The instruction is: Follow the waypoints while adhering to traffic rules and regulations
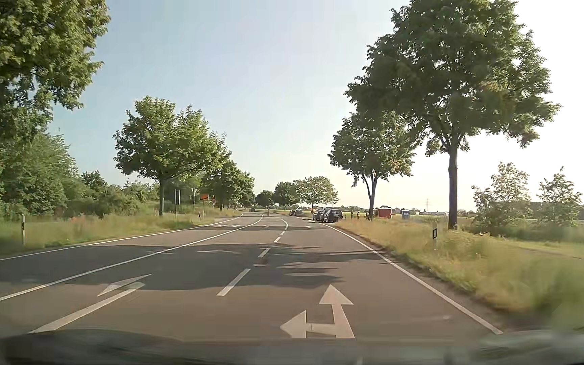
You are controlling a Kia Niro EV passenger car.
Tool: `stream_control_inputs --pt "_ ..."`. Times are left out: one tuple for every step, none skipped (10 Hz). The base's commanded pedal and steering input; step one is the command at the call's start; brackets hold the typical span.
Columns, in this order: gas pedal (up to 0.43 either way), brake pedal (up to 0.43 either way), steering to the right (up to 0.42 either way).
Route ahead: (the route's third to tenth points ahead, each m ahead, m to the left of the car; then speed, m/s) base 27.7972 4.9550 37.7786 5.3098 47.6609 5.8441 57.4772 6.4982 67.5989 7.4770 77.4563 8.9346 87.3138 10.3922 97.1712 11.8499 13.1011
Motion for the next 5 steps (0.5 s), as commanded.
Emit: stream_control_inputs --pt "0.098 0.03 -0.006" --pt "0.098 0.03 -0.006" --pt "0.098 0.03 -0.006" --pt "0.098 0.03 -0.006" --pt "0.098 0.03 -0.006"
